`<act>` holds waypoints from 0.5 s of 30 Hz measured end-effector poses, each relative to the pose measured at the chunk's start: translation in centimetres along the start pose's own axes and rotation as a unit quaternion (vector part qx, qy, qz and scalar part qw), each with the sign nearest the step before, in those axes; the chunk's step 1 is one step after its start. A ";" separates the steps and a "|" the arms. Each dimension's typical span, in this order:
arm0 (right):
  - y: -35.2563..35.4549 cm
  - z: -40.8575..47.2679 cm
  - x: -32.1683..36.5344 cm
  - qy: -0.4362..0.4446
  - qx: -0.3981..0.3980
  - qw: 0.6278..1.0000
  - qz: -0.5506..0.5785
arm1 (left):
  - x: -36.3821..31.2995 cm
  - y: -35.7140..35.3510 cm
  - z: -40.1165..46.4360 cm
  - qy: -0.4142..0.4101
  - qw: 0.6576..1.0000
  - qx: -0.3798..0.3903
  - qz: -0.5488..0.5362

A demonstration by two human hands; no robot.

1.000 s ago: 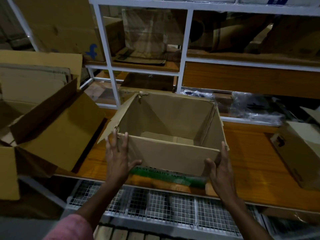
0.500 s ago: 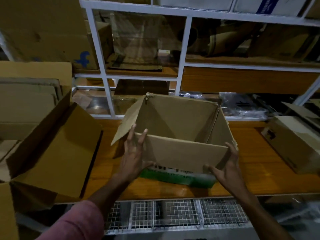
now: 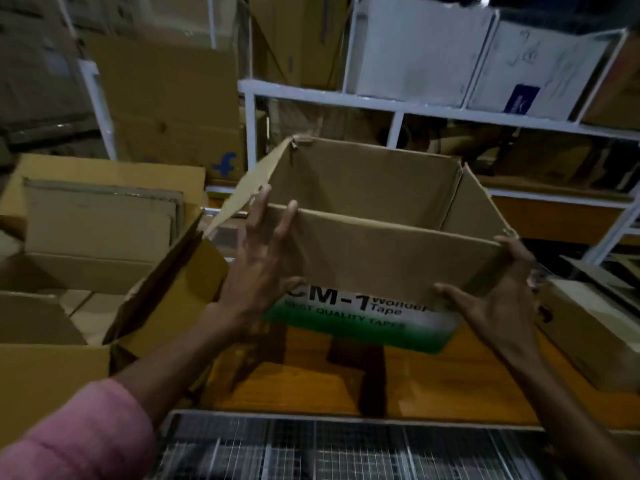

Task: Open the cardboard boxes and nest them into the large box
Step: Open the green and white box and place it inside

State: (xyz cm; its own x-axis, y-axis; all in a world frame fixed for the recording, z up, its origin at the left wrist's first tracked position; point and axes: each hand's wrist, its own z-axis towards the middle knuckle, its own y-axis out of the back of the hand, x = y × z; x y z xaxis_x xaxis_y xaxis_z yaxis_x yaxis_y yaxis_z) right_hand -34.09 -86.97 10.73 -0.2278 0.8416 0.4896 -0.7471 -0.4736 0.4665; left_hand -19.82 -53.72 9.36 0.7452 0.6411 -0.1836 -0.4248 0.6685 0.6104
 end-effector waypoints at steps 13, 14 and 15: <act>-2.7 7.6 19.3 0.134 -0.011 0.987 0.090 | 7.0 21.7 0.3 -0.022 0.969 -0.063 0.237; -3.7 7.7 20.9 0.141 -0.012 0.985 0.096 | 8.0 23.2 0.1 -0.014 0.968 -0.063 0.241; -4.9 7.9 22.3 0.146 -0.014 0.984 0.100 | 9.0 24.7 -0.2 -0.007 0.967 -0.067 0.245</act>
State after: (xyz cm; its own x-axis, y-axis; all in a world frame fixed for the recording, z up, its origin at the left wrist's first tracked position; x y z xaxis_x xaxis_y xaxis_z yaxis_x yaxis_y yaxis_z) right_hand -30.60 -67.89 25.18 -0.5385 0.7736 0.3340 -0.6858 -0.6327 0.3598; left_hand -23.70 -31.30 22.64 0.4433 0.8892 0.1129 -0.7908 0.3287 0.5164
